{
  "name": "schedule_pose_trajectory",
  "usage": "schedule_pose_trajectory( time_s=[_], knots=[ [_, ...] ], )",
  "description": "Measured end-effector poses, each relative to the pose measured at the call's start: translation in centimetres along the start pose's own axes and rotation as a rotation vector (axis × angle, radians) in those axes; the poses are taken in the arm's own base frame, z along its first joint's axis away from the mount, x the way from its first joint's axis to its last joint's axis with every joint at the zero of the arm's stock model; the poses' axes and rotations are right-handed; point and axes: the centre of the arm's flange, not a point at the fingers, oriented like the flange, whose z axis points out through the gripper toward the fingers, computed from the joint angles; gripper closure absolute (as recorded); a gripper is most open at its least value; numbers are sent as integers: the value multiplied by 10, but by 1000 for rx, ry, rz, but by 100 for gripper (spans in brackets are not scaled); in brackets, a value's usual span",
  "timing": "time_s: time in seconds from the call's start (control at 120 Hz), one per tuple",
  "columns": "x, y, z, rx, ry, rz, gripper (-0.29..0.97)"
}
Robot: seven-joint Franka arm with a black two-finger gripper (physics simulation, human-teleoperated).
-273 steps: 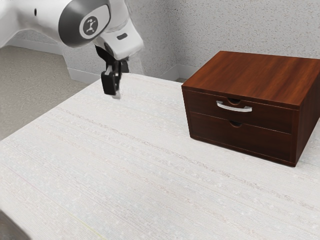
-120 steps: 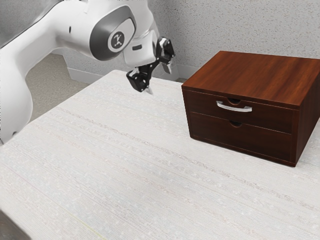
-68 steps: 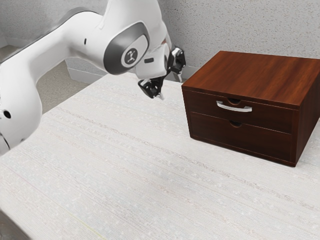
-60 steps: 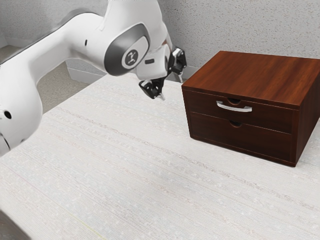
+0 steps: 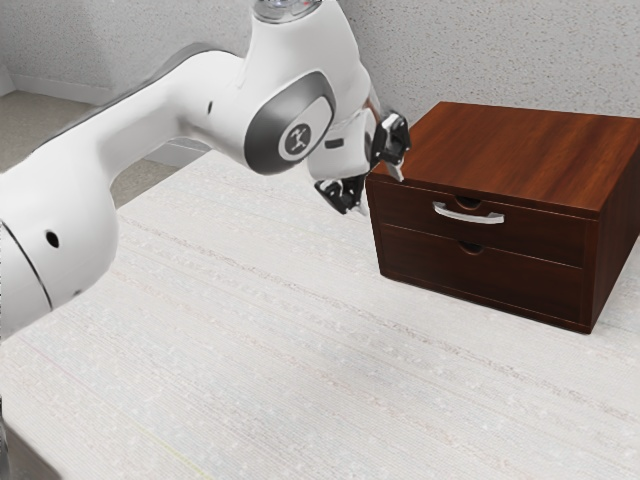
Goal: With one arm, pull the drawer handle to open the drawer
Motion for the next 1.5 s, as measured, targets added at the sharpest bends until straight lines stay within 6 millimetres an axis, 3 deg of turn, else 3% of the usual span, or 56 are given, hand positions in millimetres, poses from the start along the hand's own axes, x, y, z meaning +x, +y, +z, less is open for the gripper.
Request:
schedule_pose_trajectory(
  time_s=[0.333,0.617,0.808,0.95,1.5],
  knots=[
    [3,-4,5,14,2,6,23],
    [8,-5,29,0,14,7,23],
    [23,-9,30,14,24,25,22],
    [23,-11,30,25,23,25,22],
    [46,-18,61,28,34,53,22]
  ],
)
